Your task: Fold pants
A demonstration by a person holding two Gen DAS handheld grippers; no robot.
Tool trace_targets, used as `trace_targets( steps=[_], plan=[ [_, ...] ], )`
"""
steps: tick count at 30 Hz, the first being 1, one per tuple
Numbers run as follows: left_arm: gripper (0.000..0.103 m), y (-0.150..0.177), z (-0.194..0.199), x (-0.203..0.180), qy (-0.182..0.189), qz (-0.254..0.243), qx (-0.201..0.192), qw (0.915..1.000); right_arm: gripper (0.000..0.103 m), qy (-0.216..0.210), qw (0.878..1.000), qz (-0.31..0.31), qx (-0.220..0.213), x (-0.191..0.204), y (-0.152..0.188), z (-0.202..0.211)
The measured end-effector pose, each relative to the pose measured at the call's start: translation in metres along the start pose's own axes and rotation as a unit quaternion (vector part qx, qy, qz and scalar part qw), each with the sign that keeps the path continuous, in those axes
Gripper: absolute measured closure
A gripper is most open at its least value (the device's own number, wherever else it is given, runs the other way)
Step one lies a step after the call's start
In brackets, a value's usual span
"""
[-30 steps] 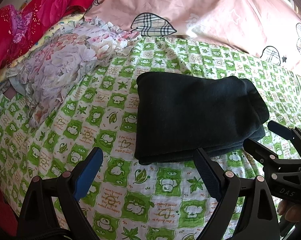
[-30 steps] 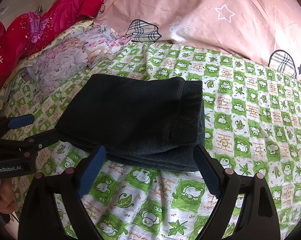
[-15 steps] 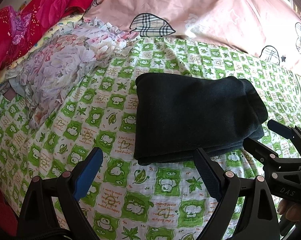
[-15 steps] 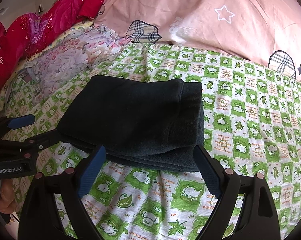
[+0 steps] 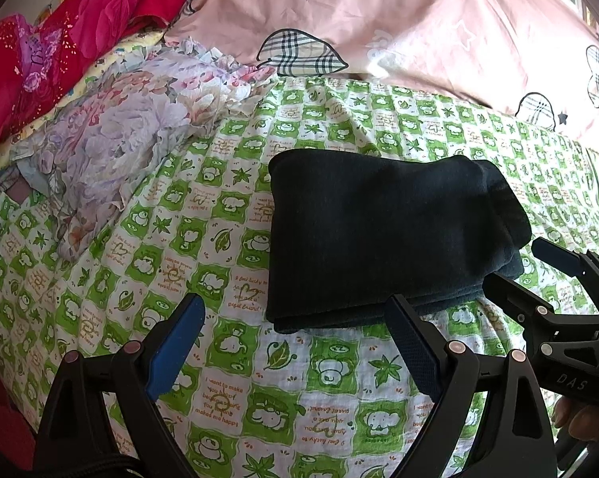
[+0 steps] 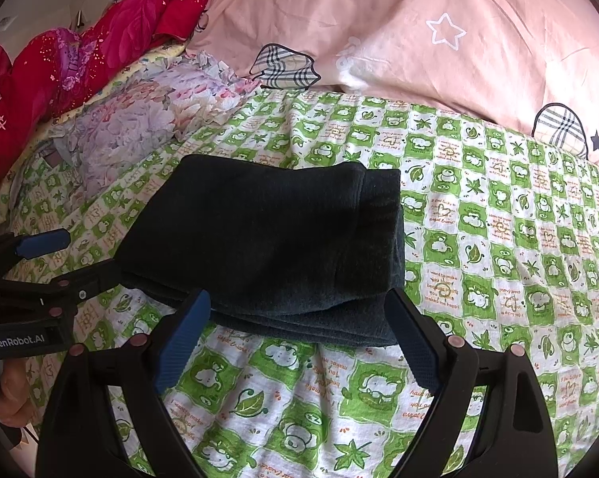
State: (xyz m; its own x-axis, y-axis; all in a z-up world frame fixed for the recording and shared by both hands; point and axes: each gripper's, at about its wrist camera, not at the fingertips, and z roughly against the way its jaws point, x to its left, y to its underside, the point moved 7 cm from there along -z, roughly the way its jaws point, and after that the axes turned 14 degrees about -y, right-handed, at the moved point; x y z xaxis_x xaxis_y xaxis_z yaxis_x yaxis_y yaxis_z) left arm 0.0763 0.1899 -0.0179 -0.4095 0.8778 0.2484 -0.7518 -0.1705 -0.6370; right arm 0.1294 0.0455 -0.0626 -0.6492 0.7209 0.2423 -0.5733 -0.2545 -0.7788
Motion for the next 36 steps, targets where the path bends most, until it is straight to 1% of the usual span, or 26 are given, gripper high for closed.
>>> trace_targets(
  steps=[20, 36],
  plan=[
    [0.011, -0.006, 0.000, -0.001, 0.003, -0.001, -0.004, 1.0000, 0.014, 0.001, 1.000, -0.004, -0.006, -0.002, -0.006, 0.002],
    [0.011, -0.018, 0.006, -0.002, 0.002, -0.005, -0.025, 0.9997, 0.014, 0.004, 1.000, -0.009, -0.026, -0.005, -0.016, 0.012]
  ],
)
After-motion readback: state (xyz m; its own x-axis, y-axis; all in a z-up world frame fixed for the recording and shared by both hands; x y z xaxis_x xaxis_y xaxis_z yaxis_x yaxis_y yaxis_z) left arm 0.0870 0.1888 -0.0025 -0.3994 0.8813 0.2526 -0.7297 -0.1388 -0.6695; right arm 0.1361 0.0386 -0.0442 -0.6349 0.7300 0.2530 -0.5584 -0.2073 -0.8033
